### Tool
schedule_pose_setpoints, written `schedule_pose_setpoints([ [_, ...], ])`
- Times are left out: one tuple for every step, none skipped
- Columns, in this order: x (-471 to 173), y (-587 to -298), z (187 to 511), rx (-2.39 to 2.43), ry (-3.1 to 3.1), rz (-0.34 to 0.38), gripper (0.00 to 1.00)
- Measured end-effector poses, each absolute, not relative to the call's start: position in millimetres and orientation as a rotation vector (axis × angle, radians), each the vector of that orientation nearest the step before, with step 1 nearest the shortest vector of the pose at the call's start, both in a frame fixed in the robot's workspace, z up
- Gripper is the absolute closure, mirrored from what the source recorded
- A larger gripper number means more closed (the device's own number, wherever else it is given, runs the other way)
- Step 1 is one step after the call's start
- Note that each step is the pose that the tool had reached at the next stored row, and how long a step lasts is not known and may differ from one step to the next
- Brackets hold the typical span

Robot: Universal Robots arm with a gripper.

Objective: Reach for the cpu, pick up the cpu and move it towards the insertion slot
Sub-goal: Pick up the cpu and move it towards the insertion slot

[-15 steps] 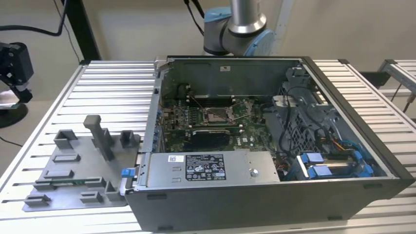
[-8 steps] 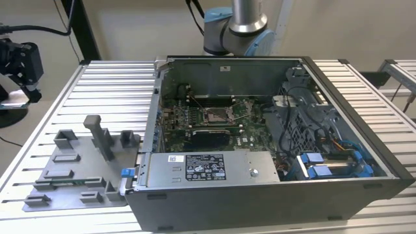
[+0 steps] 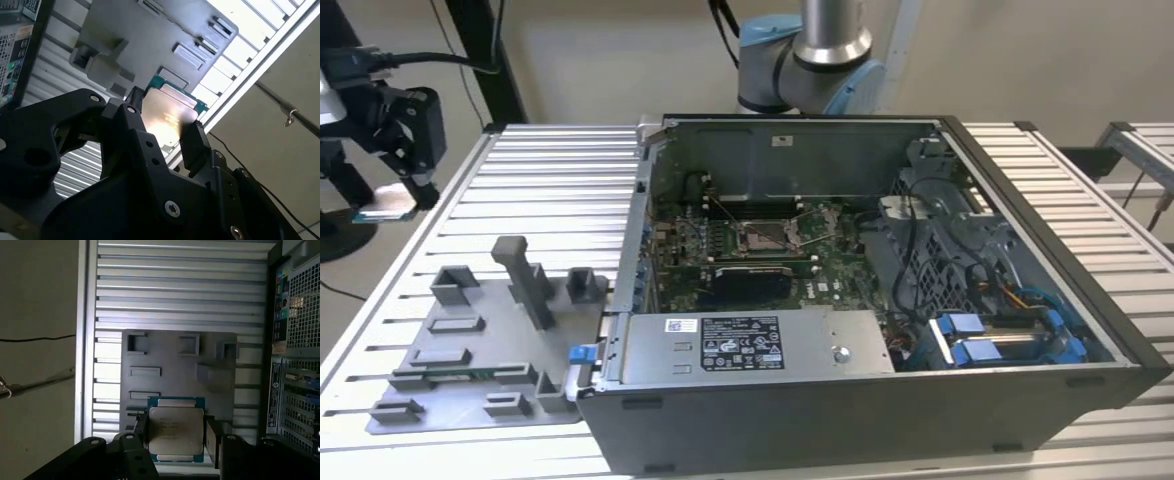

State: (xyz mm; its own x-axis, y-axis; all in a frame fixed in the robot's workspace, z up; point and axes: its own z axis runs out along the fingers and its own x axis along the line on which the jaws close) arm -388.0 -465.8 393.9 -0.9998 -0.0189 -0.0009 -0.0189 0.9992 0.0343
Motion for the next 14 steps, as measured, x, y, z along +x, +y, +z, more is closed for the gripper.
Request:
schedule_pose_setpoints([
  [-384, -466, 394, -0.030, 3.141, 0.054, 1.00],
  [-380, -466, 394, -0.030, 3.141, 0.054, 1.00],
  [-376, -466, 394, -0.030, 3.141, 0.054, 1.00],
  [-372, -466, 394, -0.030, 3.141, 0.054, 1.00],
  [-368, -466, 394, -0.030, 3.141, 0.054, 1.00],
  [-364, -466, 394, -0.030, 3.141, 0.054, 1.00],
  [-360, -466, 394, -0.030, 3.142, 0.054, 1.00],
  [-356, -466, 394, -0.030, 3.142, 0.054, 1.00],
  [-352, -466, 394, -0.030, 3.142, 0.054, 1.00],
  [-348, -466, 394, -0.030, 3.142, 0.054, 1.00],
  [-344, -466, 394, -0.030, 3.143, 0.054, 1.00],
  [-341, -466, 394, -0.030, 3.143, 0.054, 1.00],
  [-337, -466, 394, -0.030, 3.143, 0.054, 1.00],
  [-333, -466, 394, -0.030, 3.143, 0.054, 1.00],
])
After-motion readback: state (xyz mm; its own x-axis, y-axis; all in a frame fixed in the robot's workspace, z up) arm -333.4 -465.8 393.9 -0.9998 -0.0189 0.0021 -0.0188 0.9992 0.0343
